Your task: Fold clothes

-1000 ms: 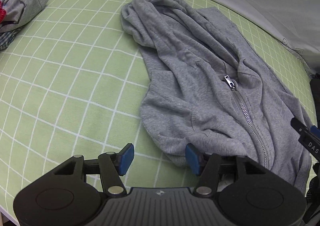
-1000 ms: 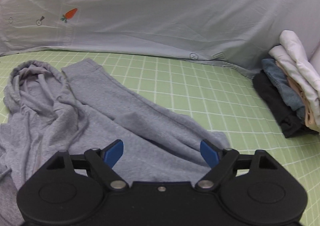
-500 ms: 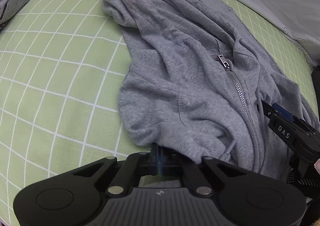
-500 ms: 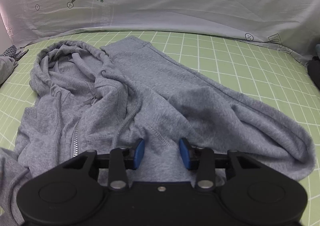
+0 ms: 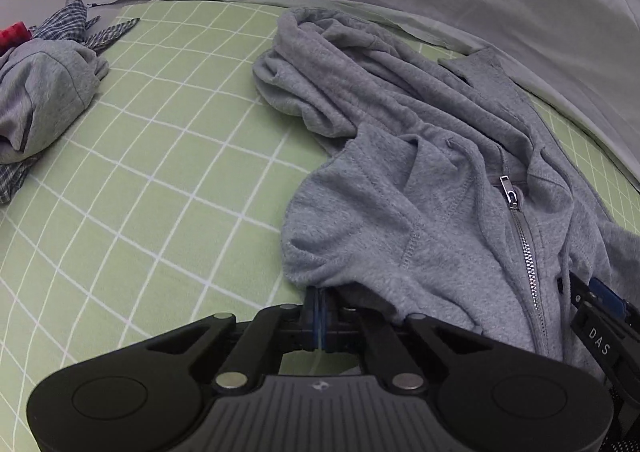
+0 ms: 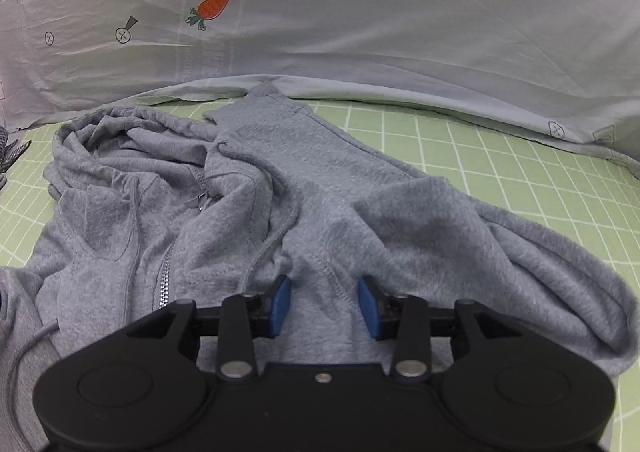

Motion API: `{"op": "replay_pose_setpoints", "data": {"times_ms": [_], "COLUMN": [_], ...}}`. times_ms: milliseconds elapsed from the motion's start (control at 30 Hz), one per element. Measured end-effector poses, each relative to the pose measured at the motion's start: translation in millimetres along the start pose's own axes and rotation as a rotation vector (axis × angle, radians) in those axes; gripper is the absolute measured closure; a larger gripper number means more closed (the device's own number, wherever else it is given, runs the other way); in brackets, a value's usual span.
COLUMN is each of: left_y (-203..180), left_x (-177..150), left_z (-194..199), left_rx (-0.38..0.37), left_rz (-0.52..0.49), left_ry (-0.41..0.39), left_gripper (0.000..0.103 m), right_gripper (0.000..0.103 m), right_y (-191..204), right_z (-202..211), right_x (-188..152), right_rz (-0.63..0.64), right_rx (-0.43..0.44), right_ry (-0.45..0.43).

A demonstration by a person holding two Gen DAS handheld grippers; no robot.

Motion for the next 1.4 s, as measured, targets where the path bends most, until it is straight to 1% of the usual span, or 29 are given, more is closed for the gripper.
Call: {"op": "replay_pose_setpoints", "data": {"times_ms": [100,133,167,200,233,267,300,333,400,500,533,600,633,667,700,733,767,800,833,900,1033,1133,1167,1200,1267,1300,1333,1367,1400], "left_y": [-5.3,-4.9,-3.7,-0.9,2.1,4.5,6.9,9.2,14.0,18.8,19.3,20.1,18.1,15.8,13.3,10.9,8.3,6.0,4.5,3.6,8.3,11.7,12.3,12.3,11.7,11.1,11.0,9.6,8.8], "left_x": [0.7,-3.0,-7.8,-12.8,-17.9,-24.1,-30.4,-37.9,-53.3,-69.3,-72.6,-79.4,-81.7,-83.9,-85.7,-87.5,-89.0,-90.1,-91.2,-93.3,-94.8,-93.6,-93.3,-93.2,-92.8,-92.5,-92.7,-93.2,-94.6], "left_z": [7.1,10.9,15.4,18.1,20.5,26.0,31.9,35.9,43.6,47.7,47.3,46.6,47.0,47.6,47.7,47.8,47.0,45.4,43.1,38.8,36.5,36.2,36.2,36.3,37.0,37.7,39.1,41.2,43.1], "left_rx": [0.022,0.019,0.008,-0.013,-0.035,-0.044,-0.052,-0.043,-0.02,-0.025,-0.036,-0.059,-0.065,-0.07,-0.07,-0.069,-0.061,-0.048,-0.034,-0.016,-0.022,-0.028,-0.029,-0.035,-0.05,-0.059,-0.068,-0.078,-0.092], "left_rz": [-0.033,-0.042,-0.052,-0.057,-0.061,-0.064,-0.068,-0.079,-0.103,-0.116,-0.116,-0.114,-0.121,-0.129,-0.139,-0.15,-0.162,-0.172,-0.176,-0.174,-0.16,-0.152,-0.148,-0.15,-0.158,-0.164,-0.172,-0.181,-0.188], "left_ry": [-0.02,-0.028,-0.031,-0.025,-0.018,-0.019,-0.022,-0.025,-0.032,-0.029,-0.019,0.0,0.003,0.004,0.005,0.005,0.008,0.01,0.016,0.03,0.032,0.033,0.033,0.035,0.044,0.049,0.052,0.053,0.054], "left_gripper": [0.1,0.098,0.089,0.074,0.069,0.067,0.065,0.062,0.051,0.047,0.047,0.047,0.047,0.047,0.047,0.047,0.047,0.047,0.047,0.047,0.046,0.046,0.046,0.046,0.047,0.047,0.047,0.047,0.047], "right_gripper": [0.054,0.054,0.052,0.044,0.037,0.024,0.021,0.022,0.021,0.021,0.022,0.04,0.047,0.058,0.065,0.069,0.086,0.092,0.093,0.095,0.097,0.097,0.096,0.092,0.087,0.079,0.074,0.061,0.052], "right_y": [-1.8,-8.2,-15.0,-23.7,-32.3,-41.0,-49.6,-58.6,-79.4,-106.2,-114.4,-129.6,-131.0,-131.8,-129.7,-127.7,-126.5,-127.2,-128.5,-142.2,-180.4,-204.0,-208.3,-212.2,-217.1,-217.5,-215.1,-210.2,-202.5], "right_z": [-3.9,1.7,8.0,17.4,26.8,36.2,45.7,54.5,65.7,64.4,58.4,46.8,42.1,37.8,35.2,35.2,36.6,40.3,44.4,59.8,96.1,116.7,119.0,118.8,114.0,114.8,117.6,121.1,126.5], "right_x": [13.9,15.5,16.5,15.0,13.5,12.0,10.4,9.4,11.1,15.1,16.0,17.3,15.3,12.9,8.6,4.9,3.5,3.4,3.6,7.5,15.3,13.8,11.6,8.7,3.0,-2.3,-7.8,-12.7,-20.1], "right_rz": [-0.01,-0.038,-0.063,-0.076,-0.088,-0.101,-0.114,-0.125,-0.126,-0.141,-0.151,-0.168,-0.162,-0.155,-0.142,-0.126,-0.11,-0.103,-0.1,-0.154,-0.267,-0.309,-0.309,-0.305,-0.298,-0.305,-0.311,-0.31,-0.304], "right_rx": [0.028,0.051,0.067,0.052,0.036,0.02,0.005,-0.015,-0.091,-0.191,-0.181,-0.16,-0.143,-0.128,-0.124,-0.127,-0.132,-0.14,-0.148,-0.173,-0.302,-0.401,-0.449,-0.5,-0.545,-0.548,-0.539,-0.531,-0.518], "right_ry": [0.035,0.034,0.029,0.009,-0.01,-0.03,-0.049,-0.07,-0.116,-0.128,-0.102,-0.049,-0.024,-0.001,0.012,0.011,0.004,-0.013,-0.031,-0.098,-0.224,-0.295,-0.301,-0.285,-0.211,-0.185,-0.178,-0.178,-0.174]}}
Point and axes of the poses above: each gripper's, at about its wrist camera, not at the fingertips, and z roughly against the way its jaws point, y to its left, x to its top, the point moved 1 cm from there along -z, roughly the way its jaws point, and after that the axes turned 2 degrees about -z, right-handed, at the moved point
